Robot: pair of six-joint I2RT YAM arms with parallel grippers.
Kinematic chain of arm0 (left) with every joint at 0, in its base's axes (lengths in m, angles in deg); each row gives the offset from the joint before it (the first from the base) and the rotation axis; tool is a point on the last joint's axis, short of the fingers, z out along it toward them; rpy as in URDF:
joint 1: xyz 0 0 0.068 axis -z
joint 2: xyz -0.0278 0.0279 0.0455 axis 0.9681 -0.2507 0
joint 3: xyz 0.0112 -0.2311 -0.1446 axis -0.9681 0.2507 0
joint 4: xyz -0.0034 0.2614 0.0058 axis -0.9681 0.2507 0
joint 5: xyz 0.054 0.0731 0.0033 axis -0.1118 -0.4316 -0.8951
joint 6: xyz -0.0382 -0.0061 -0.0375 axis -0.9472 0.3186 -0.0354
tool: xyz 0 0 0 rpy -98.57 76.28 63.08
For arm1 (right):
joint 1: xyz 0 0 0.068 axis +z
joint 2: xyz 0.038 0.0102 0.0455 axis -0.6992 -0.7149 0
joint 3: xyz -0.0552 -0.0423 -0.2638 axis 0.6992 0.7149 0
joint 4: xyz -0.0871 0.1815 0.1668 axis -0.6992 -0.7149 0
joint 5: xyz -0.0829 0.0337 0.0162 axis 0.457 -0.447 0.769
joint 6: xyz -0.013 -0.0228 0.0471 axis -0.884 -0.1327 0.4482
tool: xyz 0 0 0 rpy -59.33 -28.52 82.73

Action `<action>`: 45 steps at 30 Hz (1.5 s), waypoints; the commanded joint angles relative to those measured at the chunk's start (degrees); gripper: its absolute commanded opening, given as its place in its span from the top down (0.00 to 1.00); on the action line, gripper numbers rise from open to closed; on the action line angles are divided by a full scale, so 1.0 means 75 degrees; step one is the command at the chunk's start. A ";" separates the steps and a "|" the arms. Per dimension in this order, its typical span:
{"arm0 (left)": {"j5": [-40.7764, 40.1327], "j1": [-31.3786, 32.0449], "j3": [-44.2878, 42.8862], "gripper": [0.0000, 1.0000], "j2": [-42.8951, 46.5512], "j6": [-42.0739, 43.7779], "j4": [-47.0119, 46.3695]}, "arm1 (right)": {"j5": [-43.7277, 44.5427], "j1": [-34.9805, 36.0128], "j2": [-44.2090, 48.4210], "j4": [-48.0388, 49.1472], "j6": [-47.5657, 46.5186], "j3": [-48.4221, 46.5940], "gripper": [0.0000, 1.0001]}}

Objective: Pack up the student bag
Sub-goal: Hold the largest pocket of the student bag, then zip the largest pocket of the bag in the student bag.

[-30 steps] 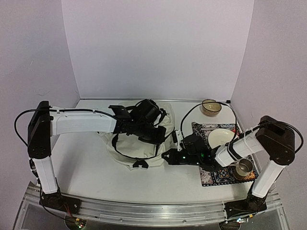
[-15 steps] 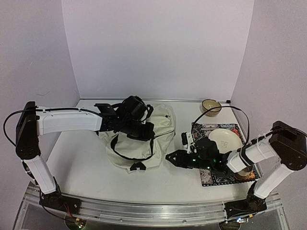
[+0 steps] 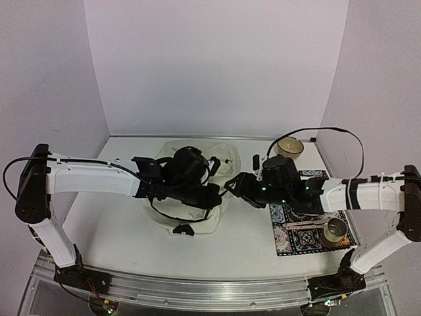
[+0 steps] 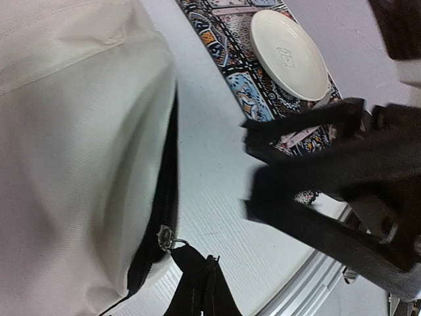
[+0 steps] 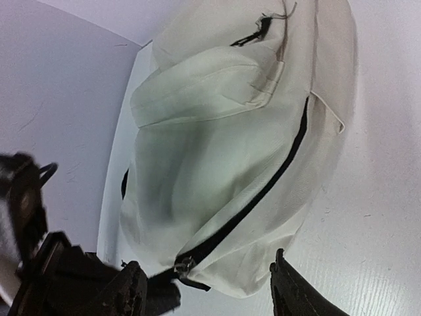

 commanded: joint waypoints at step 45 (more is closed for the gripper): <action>-0.0619 0.0947 0.2106 1.00 0.1151 -0.1325 -0.0818 | -0.0897 -0.1310 -0.0903 -0.1182 0.0734 -0.0431 1.00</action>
